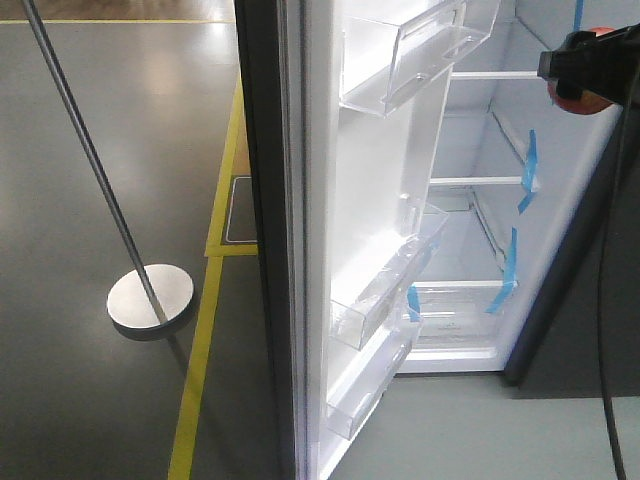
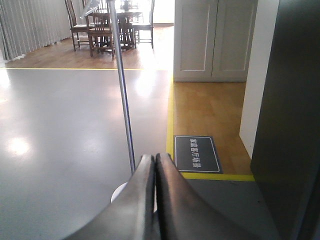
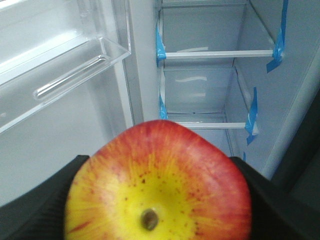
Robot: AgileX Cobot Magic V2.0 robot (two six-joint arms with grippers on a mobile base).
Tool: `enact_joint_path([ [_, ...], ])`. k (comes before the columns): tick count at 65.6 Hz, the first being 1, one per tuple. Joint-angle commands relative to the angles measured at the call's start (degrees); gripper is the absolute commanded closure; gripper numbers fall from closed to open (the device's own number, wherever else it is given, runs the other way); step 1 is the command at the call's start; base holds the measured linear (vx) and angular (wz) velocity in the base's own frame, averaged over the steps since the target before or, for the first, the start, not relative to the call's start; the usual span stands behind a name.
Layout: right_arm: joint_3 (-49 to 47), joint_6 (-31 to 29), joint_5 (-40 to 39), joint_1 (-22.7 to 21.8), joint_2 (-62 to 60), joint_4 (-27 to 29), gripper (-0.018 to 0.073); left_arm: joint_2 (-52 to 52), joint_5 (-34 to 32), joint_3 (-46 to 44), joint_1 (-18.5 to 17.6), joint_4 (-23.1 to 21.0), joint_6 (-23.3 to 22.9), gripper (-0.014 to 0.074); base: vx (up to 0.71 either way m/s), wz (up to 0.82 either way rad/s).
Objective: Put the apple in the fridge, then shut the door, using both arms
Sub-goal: 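Approach the refrigerator shelves with the apple in the right gripper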
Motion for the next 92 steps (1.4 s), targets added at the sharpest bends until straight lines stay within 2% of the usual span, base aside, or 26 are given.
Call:
enact_joint_path([
  [1, -1.7, -0.5, -4.8, -0.3, -2.1, 0.0, 0.0345, -0.9, -3.9, -1.0, -0.5, 0.0, 0.0, 0.0602, 0.07, 0.01],
  [92, -1.7, -0.5, -4.8, -0.3, -2.1, 0.0, 0.0345, -0.9, -3.9, -1.0, -0.5, 0.0, 0.0, 0.0602, 0.05, 0.02],
])
